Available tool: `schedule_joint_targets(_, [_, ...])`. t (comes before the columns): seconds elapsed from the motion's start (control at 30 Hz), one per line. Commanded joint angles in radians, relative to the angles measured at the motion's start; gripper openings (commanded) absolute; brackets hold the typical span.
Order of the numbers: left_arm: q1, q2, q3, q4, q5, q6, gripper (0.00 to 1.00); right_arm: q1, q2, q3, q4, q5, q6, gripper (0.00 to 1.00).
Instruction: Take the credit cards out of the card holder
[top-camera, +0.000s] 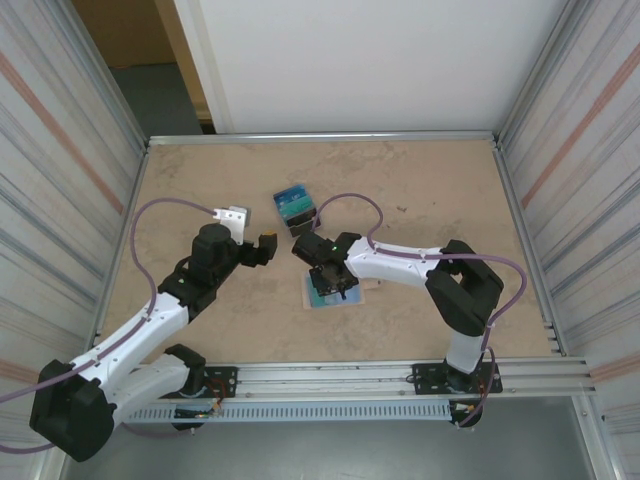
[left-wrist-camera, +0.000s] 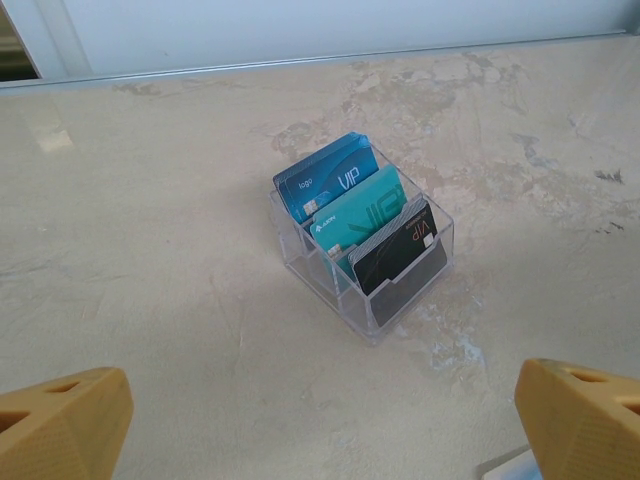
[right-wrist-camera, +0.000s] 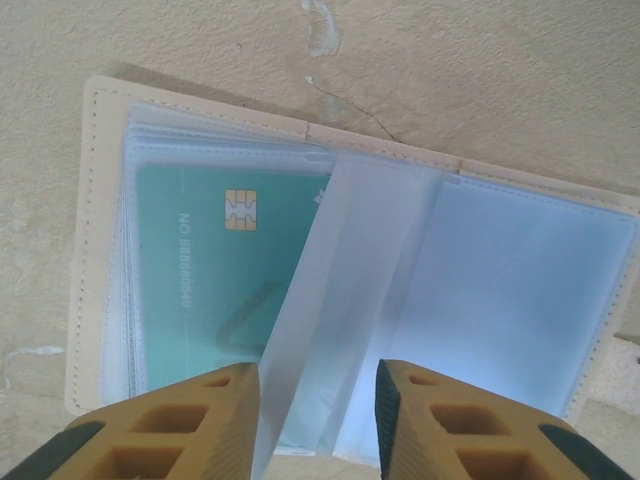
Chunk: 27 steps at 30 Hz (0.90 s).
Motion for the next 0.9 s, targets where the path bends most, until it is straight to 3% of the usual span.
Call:
schedule_joint_targets(0.0, [-0.007,-0.003,0.033,0.011,-0.029,0.016,0.99,0.011,0.018,0.027,-0.024,-0.007,-0.001,0.33])
schedule_joint_targets(0.13, [-0.007,-0.002,0.033,0.004,-0.032,0.016,0.99,0.014,0.037,0.032,-0.012,-0.039,0.014,0.28])
schedule_joint_targets(0.43, [-0.008,0.005,0.035,-0.007,-0.03,0.026,0.99,0.005,-0.001,0.033,-0.07,0.01,0.055,0.17])
schedule_joint_targets(0.67, [-0.034,0.021,0.037,-0.009,-0.048,0.058,0.99,-0.032,-0.056,-0.018,-0.077,0.034,0.082,0.16])
schedule_joint_targets(0.87, [-0.08,0.031,0.037,-0.005,-0.077,0.094,0.99,-0.065,-0.079,-0.052,-0.075,0.039,0.086,0.22])
